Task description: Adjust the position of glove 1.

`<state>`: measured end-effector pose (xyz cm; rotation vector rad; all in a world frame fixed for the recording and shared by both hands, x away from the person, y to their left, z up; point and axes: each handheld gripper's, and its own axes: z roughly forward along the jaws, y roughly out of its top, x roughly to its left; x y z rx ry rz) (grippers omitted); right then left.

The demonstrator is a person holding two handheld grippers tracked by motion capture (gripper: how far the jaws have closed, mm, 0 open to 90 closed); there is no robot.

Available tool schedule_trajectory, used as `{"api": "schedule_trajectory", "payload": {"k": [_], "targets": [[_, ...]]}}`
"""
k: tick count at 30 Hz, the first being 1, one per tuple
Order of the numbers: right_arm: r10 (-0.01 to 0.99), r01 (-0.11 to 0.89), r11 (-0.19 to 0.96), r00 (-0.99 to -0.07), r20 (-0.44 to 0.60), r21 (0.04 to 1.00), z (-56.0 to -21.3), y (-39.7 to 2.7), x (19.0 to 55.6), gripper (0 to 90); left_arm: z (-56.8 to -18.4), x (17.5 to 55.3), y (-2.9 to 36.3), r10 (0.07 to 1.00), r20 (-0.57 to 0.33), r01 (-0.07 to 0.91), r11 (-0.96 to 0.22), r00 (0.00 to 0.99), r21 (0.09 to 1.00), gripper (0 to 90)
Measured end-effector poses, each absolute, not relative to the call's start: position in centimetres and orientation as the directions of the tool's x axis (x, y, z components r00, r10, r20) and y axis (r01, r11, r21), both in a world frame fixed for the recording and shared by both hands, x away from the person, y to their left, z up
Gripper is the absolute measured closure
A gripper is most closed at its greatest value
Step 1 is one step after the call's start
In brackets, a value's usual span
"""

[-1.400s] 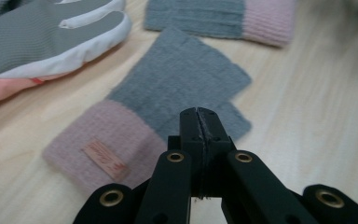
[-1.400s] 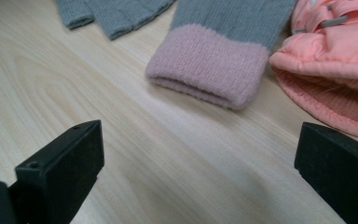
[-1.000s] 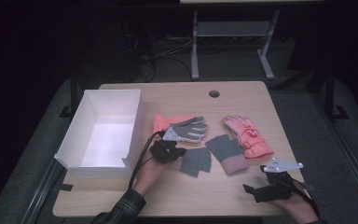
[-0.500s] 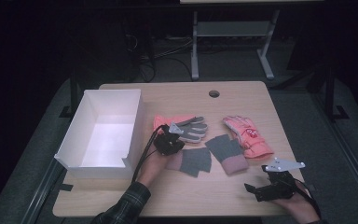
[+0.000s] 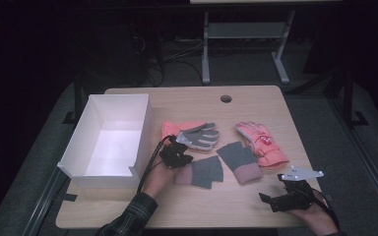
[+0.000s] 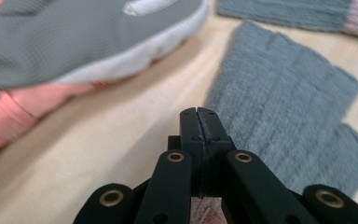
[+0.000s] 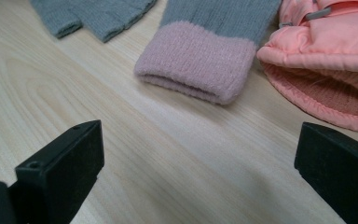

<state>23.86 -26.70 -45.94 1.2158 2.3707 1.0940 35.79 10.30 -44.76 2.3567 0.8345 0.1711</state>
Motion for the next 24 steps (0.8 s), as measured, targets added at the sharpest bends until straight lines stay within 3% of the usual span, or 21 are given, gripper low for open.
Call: {"api": "schedule_trajectory", "payload": {"k": [13, 24], "targets": [[0.786, 0.589, 0.366, -0.61, 0.101, 0.721, -46.0, -26.8, 23.8, 1.1, -44.9, 32.0, 11.8, 0.567, -0.191, 0.555, -0.587, 0.802, 0.589, 89.7], [0.786, 0.587, 0.367, -0.611, 0.098, 0.721, -46.0, -26.7, 23.8, 1.1, -44.5, 28.6, 13.3, 0.536, -0.194, 0.535, -0.611, 0.822, 0.584, 89.7]]}}
